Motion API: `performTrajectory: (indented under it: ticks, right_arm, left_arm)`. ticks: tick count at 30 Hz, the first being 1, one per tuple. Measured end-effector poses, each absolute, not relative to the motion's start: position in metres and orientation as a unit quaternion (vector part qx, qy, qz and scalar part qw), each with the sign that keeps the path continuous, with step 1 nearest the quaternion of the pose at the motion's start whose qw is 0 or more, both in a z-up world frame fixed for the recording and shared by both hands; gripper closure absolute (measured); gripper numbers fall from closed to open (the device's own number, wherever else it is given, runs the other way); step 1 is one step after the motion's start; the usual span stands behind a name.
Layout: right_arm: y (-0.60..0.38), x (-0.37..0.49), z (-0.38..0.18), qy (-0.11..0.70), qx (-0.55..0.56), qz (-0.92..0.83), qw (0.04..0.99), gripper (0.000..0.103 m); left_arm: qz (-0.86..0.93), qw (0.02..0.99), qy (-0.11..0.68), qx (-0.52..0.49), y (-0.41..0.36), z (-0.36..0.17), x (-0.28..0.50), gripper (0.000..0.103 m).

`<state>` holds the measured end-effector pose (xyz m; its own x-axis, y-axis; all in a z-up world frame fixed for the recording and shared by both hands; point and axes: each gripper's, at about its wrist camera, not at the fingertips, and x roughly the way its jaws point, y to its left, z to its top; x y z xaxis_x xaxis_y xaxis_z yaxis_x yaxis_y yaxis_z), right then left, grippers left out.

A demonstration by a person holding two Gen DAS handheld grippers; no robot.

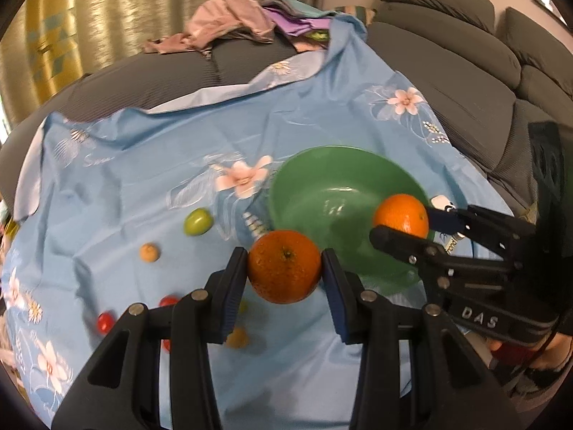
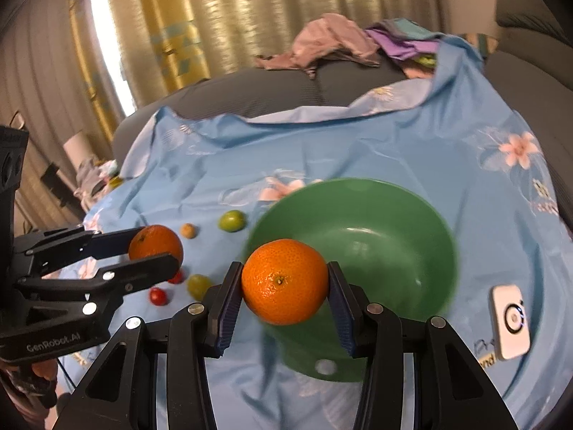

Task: Organize fruits
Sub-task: 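Carry both oranges over the green bowl and open both tools to drop them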

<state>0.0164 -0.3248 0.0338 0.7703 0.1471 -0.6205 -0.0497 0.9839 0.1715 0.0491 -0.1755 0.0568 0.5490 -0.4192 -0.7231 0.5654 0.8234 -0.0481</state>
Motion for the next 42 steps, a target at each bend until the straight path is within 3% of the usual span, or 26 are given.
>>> performTrajectory:
  ticks: [13, 28, 31, 33, 36, 38, 42]
  right_arm:
    - [-0.367, 0.013, 0.01, 0.352, 0.103, 0.002, 0.93, 0.055]
    - [-0.376, 0.014, 0.002, 0.36, 0.103, -0.008, 0.927, 0.055]
    - [-0.376, 0.014, 0.002, 0.359, 0.1, -0.011, 0.928, 0.055]
    - [-0.377, 0.013, 0.004, 0.355, 0.1, -0.013, 0.93, 0.055]
    - [-0.377, 0.01, 0.006, 0.348, 0.098, -0.02, 0.932, 0.054]
    - [-0.376, 0.007, 0.008, 0.346, 0.1, -0.019, 0.933, 0.054]
    - [-0.372, 0.001, 0.012, 0.342, 0.099, -0.013, 0.934, 0.054]
  left_arm:
    - [-0.302, 0.85, 0.413, 0.127, -0.246, 0.032, 0.081, 0.061]
    - [-0.293, 0.84, 0.428, 0.16, -0.262, 0.01, 0.087, 0.06]
    - [-0.286, 0.847, 0.42, 0.159, -0.258, 0.015, 0.087, 0.051]
    - [-0.283, 0.85, 0.418, 0.153, -0.254, 0.018, 0.085, 0.038]
    - [-0.279, 0.855, 0.413, 0.141, -0.246, 0.023, 0.081, 0.034]
    - [-0.271, 0.859, 0.412, 0.135, -0.237, 0.027, 0.078, 0.024]
    - [-0.256, 0.867, 0.414, 0.111, -0.209, 0.032, 0.068, 0.016]
